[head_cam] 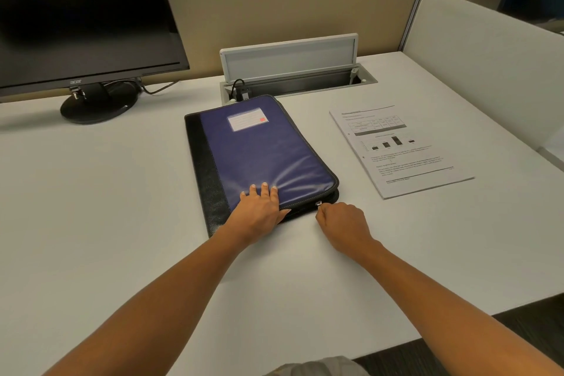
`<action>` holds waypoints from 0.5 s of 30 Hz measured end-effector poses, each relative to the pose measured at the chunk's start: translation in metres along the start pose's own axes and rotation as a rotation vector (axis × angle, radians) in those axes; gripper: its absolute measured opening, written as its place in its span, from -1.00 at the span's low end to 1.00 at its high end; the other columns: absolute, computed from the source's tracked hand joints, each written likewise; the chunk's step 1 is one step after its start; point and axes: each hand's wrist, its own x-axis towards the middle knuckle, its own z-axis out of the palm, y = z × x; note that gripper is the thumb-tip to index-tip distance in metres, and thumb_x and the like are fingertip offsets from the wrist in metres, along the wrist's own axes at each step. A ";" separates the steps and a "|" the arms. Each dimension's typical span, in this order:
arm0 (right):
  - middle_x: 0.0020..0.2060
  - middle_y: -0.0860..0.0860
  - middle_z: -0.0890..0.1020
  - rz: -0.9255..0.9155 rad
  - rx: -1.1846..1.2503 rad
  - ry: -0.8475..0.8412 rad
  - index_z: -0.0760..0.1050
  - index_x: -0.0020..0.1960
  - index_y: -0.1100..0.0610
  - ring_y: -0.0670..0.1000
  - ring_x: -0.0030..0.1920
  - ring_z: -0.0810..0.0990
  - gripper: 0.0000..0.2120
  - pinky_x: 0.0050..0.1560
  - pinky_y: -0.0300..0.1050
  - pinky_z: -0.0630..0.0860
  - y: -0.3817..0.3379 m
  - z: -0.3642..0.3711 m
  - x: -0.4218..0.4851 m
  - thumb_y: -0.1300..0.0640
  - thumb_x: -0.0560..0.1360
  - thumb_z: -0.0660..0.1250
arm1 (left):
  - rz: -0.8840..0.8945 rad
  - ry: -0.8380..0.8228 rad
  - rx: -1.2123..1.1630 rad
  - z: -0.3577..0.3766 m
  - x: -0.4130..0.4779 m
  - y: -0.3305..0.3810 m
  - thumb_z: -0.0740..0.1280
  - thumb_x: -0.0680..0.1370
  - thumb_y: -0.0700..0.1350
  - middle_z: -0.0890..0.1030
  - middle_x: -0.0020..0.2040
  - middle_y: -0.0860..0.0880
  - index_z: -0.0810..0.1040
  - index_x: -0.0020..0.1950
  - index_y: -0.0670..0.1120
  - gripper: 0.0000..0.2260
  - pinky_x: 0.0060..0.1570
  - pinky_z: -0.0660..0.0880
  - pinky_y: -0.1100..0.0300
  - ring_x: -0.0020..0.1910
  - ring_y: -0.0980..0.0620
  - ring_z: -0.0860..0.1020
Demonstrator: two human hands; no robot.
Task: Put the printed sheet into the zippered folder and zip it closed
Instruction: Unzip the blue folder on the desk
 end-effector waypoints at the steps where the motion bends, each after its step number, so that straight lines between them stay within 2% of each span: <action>1: -0.17 0.17 0.60 -0.001 0.005 0.001 0.30 -0.21 0.15 0.06 -0.28 0.38 -0.72 -0.23 -0.13 0.22 -0.003 0.001 -0.001 0.10 0.61 -0.03 | 0.000 0.005 0.009 0.000 0.000 0.000 -0.08 0.62 0.14 0.04 0.52 -0.27 -0.05 0.51 -0.22 -0.41 0.43 0.13 -0.18 0.48 -0.31 0.07; 4: -0.16 0.18 0.59 -0.022 0.031 -0.002 0.33 -0.19 0.14 0.15 -0.18 0.51 -0.73 -0.22 -0.13 0.21 -0.014 0.000 -0.006 0.11 0.60 -0.02 | -0.001 0.005 0.015 0.000 -0.001 0.001 -0.09 0.62 0.13 0.05 0.52 -0.27 -0.05 0.51 -0.23 -0.41 0.43 0.15 -0.17 0.47 -0.32 0.08; 7: -0.03 0.18 0.62 -0.132 0.033 -0.027 0.47 -0.01 0.21 0.20 -0.03 0.56 -0.69 -0.19 -0.12 0.21 -0.032 0.005 -0.011 0.12 0.60 -0.02 | 0.001 0.014 0.000 -0.001 -0.001 0.001 -0.08 0.62 0.13 0.06 0.51 -0.28 -0.05 0.51 -0.23 -0.41 0.43 0.16 -0.16 0.47 -0.32 0.10; 10: 0.00 0.22 0.61 -0.212 0.040 -0.041 0.46 0.07 0.26 0.23 -0.02 0.56 -0.69 -0.17 -0.07 0.30 -0.048 0.009 -0.013 0.14 0.61 0.00 | 0.000 0.010 -0.017 -0.002 -0.002 0.001 -0.07 0.62 0.13 0.06 0.52 -0.27 -0.04 0.51 -0.23 -0.41 0.42 0.17 -0.14 0.47 -0.31 0.10; 12: 0.00 0.23 0.61 -0.293 0.034 -0.055 0.46 0.08 0.29 0.24 -0.03 0.57 -0.71 -0.11 0.00 0.39 -0.055 0.011 -0.014 0.17 0.60 0.02 | 0.004 0.006 -0.024 -0.004 -0.002 0.001 -0.07 0.62 0.13 0.06 0.52 -0.26 -0.04 0.51 -0.23 -0.40 0.42 0.16 -0.14 0.47 -0.30 0.09; 15: -0.02 0.23 0.62 -0.337 0.092 -0.055 0.48 0.04 0.28 0.23 -0.08 0.58 -0.69 -0.11 0.00 0.40 -0.062 0.016 -0.016 0.15 0.60 0.02 | 0.003 -0.006 -0.052 -0.006 -0.003 0.002 -0.06 0.61 0.15 0.04 0.52 -0.25 -0.04 0.51 -0.21 -0.39 0.43 0.14 -0.14 0.48 -0.29 0.07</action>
